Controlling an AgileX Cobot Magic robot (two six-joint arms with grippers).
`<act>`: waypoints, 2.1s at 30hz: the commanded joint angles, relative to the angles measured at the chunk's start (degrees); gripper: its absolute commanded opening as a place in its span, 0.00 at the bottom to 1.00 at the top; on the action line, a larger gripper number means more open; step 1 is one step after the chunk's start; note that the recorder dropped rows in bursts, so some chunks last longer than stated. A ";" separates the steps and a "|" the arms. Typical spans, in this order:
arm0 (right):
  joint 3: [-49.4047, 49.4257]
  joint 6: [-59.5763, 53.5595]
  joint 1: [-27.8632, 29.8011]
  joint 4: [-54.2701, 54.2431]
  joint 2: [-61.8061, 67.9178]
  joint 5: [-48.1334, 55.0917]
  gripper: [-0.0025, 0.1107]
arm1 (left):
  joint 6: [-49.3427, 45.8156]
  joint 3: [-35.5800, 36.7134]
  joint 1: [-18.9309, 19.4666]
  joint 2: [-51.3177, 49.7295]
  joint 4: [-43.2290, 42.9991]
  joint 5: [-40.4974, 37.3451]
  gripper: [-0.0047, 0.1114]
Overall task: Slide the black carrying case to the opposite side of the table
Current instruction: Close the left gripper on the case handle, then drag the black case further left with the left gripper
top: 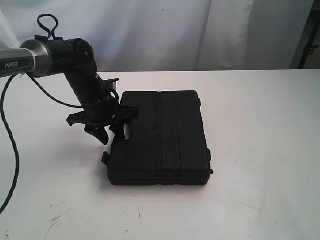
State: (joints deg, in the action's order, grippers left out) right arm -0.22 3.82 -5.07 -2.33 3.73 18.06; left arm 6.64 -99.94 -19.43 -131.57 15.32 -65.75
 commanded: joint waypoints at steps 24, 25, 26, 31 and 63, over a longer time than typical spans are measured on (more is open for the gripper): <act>0.22 -0.36 0.43 -0.13 -0.35 -0.37 0.02 | 0.76 -0.30 -0.12 3.91 -6.09 -3.62 0.04; 0.22 -0.36 0.43 -0.13 -0.35 -0.37 0.02 | 0.76 -0.30 -0.12 4.04 -6.19 -3.80 0.04; 0.22 -0.36 0.43 -0.13 -0.35 -0.37 0.02 | 0.76 -0.30 -0.12 4.35 -6.19 -3.80 0.04; 0.22 -0.36 0.43 -0.13 -0.35 -0.37 0.02 | 0.76 -0.30 -0.12 5.45 -6.52 -3.97 0.04; 0.22 -0.36 0.43 -0.13 -0.35 -0.37 0.02 | 4.00 -0.20 5.49 8.91 -14.58 -4.21 0.04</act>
State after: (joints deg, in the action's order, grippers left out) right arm -0.22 3.82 -5.07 -2.36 3.73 18.06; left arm 9.52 -99.94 -14.04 -124.47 1.43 -70.23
